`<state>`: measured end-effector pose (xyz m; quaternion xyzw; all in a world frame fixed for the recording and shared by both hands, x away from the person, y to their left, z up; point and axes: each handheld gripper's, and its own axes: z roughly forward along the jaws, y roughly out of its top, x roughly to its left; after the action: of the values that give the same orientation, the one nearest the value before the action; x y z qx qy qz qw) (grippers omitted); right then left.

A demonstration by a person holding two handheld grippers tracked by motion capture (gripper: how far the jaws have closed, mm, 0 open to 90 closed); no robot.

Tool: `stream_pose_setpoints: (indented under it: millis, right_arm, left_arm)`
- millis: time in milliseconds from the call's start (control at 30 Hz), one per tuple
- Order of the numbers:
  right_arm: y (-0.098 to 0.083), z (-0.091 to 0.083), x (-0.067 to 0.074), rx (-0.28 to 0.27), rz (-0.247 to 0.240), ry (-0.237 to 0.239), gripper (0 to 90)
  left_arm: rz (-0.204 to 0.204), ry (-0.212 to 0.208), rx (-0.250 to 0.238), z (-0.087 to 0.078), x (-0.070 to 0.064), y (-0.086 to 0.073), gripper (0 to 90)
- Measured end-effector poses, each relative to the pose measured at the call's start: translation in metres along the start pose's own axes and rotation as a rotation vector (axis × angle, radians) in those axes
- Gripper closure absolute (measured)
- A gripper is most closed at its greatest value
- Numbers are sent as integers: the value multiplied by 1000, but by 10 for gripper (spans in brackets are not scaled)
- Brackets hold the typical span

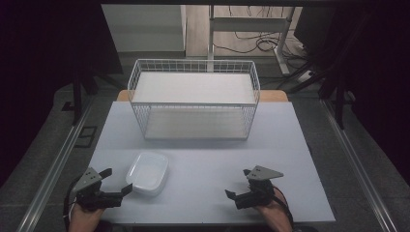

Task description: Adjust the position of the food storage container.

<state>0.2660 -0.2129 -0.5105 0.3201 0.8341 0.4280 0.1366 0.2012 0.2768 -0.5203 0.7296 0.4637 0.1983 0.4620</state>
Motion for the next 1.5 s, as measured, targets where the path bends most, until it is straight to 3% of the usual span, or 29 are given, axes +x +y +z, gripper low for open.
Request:
stream_pose_setpoints:
  millis: [100, 167, 300, 533, 800, 867, 900, 1067, 1100, 1200, 1400, 1500]
  right_arm:
    - [0, -1, -8, 26, 3, -38, 21]
    - [1, -2, -8, 17, -4, -39, 25]
    - [3, -4, -4, 11, -36, -68, 26]
    - [2, -3, -7, 10, -11, -65, 16]
    - [0, -1, -9, 22, 7, -67, 11]
    - [0, -1, -9, 25, 5, -67, 11]
    - [0, 0, -8, 27, -1, -63, 11]
    - [0, 2, -7, 43, -21, -53, 11]
    - [0, 2, -7, 43, -21, -53, 11]
    - [0, 2, -5, 57, -38, -53, 13]
    - [-1, 4, -5, 65, -46, -49, 16]
    - [-1, 4, -5, 71, -53, -51, 18]
  left_arm:
    - [0, -3, 7, 2, -5, 2, 0]
    - [-15, -33, 8, 2, -5, 2, 0]
    - [-33, -42, 4, 2, -3, 2, 6]
    - [-30, 7, -31, -5, -3, 4, 89]
    - [-75, -7, -67, -12, 2, 7, 339]
    - [-80, 8, -61, -12, 4, 9, 371]
    - [-94, 22, -57, -12, 6, 10, 448]
    - [-137, 47, -67, -13, 14, 11, 669]
    - [-139, 56, -62, -12, 16, 12, 669]
    - [-137, 75, -46, -8, 20, 14, 799]
    - [-121, 91, -24, 3, 22, 19, 897]
    - [-113, 97, -16, 8, 24, 21, 898]
